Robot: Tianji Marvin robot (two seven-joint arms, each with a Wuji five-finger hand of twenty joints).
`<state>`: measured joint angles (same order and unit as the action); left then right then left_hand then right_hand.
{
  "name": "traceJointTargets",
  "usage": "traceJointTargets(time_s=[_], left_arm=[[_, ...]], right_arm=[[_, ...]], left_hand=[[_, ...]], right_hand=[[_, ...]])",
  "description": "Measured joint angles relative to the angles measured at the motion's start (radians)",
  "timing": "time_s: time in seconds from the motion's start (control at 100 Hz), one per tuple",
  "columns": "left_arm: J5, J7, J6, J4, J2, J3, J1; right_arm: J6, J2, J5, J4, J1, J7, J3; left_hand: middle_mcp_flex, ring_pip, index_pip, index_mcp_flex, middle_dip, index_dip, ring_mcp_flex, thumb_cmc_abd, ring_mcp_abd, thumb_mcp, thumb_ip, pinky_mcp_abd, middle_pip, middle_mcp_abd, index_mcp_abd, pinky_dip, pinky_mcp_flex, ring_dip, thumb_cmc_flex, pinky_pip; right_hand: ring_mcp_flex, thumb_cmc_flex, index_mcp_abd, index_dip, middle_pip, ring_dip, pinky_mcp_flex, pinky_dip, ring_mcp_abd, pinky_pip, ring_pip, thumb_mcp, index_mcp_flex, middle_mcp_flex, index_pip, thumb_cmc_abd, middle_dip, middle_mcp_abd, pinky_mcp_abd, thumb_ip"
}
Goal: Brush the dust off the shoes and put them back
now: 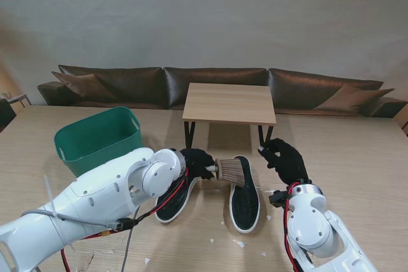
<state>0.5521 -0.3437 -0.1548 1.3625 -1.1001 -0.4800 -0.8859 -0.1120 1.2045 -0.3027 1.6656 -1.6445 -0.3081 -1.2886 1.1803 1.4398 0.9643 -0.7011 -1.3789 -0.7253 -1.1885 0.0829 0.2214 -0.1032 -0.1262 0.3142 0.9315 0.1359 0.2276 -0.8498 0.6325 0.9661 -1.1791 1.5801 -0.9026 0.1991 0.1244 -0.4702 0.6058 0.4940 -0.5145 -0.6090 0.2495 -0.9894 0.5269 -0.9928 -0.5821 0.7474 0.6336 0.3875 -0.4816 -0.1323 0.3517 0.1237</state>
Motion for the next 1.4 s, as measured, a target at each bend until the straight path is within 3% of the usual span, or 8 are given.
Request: traceJointTargets(time_s=[0.17,0.89,1.12,1.4], left_arm=[[-0.002,-0.022,0.003,0.023,0.006,-0.024,-0.022],[0.061,-0.186,0.074,0.198,0.084,-0.148,-0.173],[0.095,-0.255,0.089,0.261,0.105,-0.208,-0.231],[0.170,-0.286,0.118,0.335,0.119,-0.299,-0.320]], right_arm=[[-0.002,0.000,0.002,0.005,-0.003,0.003,-0.004],[-0.007,-0.001,0.006,0.009,-0.006,0.011,-0.007],[-0.006,-0.001,0.004,0.008,-0.005,0.011,-0.004],[-0.002,-0.002,0.002,0.005,-0.004,0.016,0.001]], left_hand=[[0.000,0.000,-0.001,0.000,0.000,0.000,0.000,0.000,0.000,0.000,0.000,0.000,0.000,0.000,0.000,0.000,0.000,0.000,0.000,0.000],[0.000,0.000,-0.002,0.000,0.000,-0.001,0.000,0.000,0.000,0.000,0.000,0.000,0.000,0.000,0.000,0.000,0.000,0.000,0.000,0.000],[0.000,0.000,-0.002,0.000,0.000,-0.001,0.001,0.000,0.000,0.000,0.000,0.000,0.000,0.000,0.000,0.000,0.000,0.000,0.000,0.000],[0.000,0.000,-0.002,0.000,0.001,-0.001,0.003,0.000,0.000,0.000,0.000,0.000,0.000,0.000,0.000,0.000,-0.001,0.000,0.000,0.000]], right_hand=[[0.000,0.000,0.000,0.000,0.000,0.000,0.000,0.000,0.000,0.000,0.000,0.000,0.000,0.000,0.000,0.000,0.000,0.000,0.000,0.000],[0.000,0.000,0.001,0.000,0.000,0.000,0.000,0.000,0.000,0.000,0.000,0.000,0.000,0.000,0.000,0.000,0.000,-0.001,0.000,0.000],[0.000,0.000,0.002,0.000,0.000,0.000,0.000,0.000,0.000,0.000,0.000,0.000,0.000,0.000,0.000,0.000,0.000,-0.001,0.000,0.000],[0.000,0.000,0.002,0.000,0.000,0.000,0.000,0.000,0.000,0.000,0.000,0.000,-0.001,0.000,0.000,0.000,0.000,-0.002,0.000,0.000]])
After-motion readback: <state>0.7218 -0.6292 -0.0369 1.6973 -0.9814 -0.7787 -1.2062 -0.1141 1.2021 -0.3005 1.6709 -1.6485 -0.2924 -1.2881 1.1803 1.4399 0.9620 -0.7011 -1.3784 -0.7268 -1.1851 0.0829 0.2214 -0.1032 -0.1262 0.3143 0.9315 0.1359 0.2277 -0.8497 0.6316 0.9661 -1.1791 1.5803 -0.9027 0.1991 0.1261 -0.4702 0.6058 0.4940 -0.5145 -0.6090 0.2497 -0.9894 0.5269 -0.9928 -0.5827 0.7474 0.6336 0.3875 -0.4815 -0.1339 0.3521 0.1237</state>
